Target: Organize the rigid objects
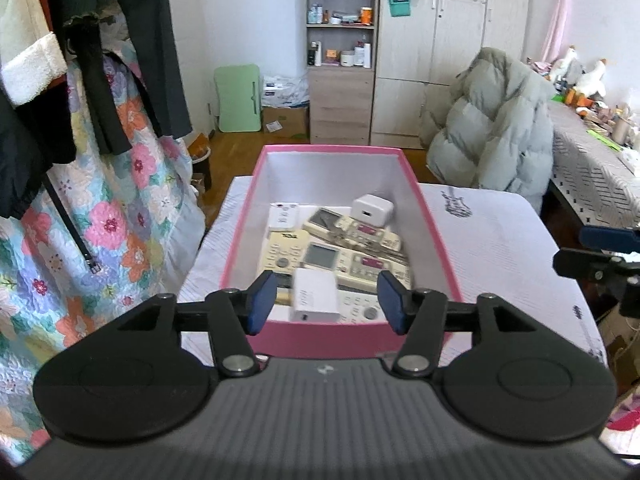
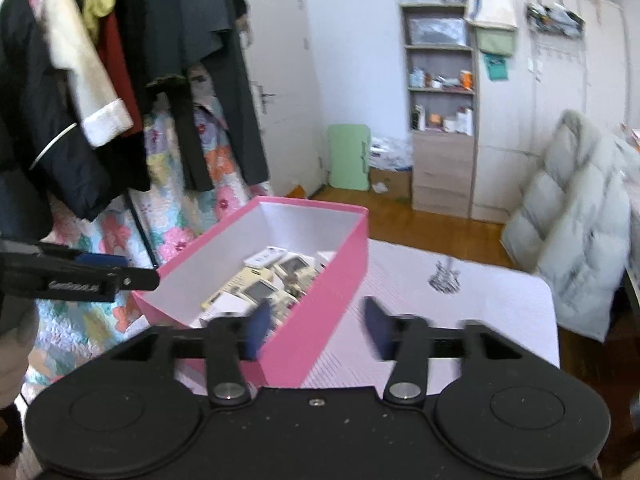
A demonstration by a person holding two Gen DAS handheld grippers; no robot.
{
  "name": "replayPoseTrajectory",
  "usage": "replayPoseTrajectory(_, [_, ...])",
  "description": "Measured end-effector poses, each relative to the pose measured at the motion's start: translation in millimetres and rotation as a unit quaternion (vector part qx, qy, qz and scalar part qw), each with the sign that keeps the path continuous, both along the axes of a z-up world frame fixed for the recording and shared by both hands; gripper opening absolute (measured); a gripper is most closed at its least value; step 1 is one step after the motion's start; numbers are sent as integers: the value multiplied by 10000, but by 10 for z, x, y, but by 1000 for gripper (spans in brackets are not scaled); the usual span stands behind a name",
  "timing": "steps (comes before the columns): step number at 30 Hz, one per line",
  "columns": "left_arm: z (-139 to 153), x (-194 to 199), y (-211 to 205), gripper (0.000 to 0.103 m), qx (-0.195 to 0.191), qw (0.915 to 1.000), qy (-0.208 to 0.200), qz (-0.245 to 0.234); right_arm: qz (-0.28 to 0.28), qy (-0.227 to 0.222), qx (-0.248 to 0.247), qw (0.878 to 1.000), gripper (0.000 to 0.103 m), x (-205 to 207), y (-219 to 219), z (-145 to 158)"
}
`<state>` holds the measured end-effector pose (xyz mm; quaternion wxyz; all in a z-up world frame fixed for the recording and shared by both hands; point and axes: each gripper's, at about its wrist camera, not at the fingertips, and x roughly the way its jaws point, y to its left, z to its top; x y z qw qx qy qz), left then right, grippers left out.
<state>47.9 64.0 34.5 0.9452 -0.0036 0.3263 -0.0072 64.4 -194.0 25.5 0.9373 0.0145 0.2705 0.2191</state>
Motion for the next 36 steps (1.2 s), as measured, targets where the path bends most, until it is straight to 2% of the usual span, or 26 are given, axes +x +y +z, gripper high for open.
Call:
replayPoseTrajectory(3, [-12,-65,-83,67,66,10000,22,-44,-109,124,76,9998,71,-40,-73,-33])
replayPoseTrajectory(5, [-24,-105,-117,81,79,10000,21,-30,-119,282,91,9995,73,-46,-109,-53])
replayPoseTrajectory(7, [-39,-138,-127,88,84,10000,11,-1,-238,384,80,9989,74,-53,-145,-75])
replayPoseTrajectory(10, [-62,-159,-147,99,79,10000,35,32,-466,403,-65,9981,100,-90,-171,-78])
replayPoseTrajectory(11, [-67,-170,-155,100,72,10000,40,30,-513,322,-100,9981,101,-120,-177,-72])
replayPoseTrajectory(13, [-79,-175,-167,101,68,9999,101,0,-468,249,-124,9985,102,-160,-179,-62])
replayPoseTrajectory(19, [-132,-127,-219,101,246,9987,434,43,-356,426,-162,9983,102,-215,-169,-54])
replayPoseTrajectory(21, [-142,-145,-228,101,295,9987,407,36,-325,433,-263,9982,102,-236,-137,-46])
replayPoseTrajectory(24, [-130,-192,-202,101,124,9993,361,41,-254,421,-420,9979,102,-258,-93,-43])
replayPoseTrajectory(27, [-132,-215,-198,101,113,9993,342,81,-307,376,-542,9974,102,-283,-83,-71])
replayPoseTrajectory(32, [-164,-233,-196,101,67,9992,363,117,-393,296,-432,9979,102,-364,-116,-131])
replayPoseTrajectory(36, [-197,-245,-202,101,51,9991,394,135,-562,178,-581,9966,102,-414,-112,-143])
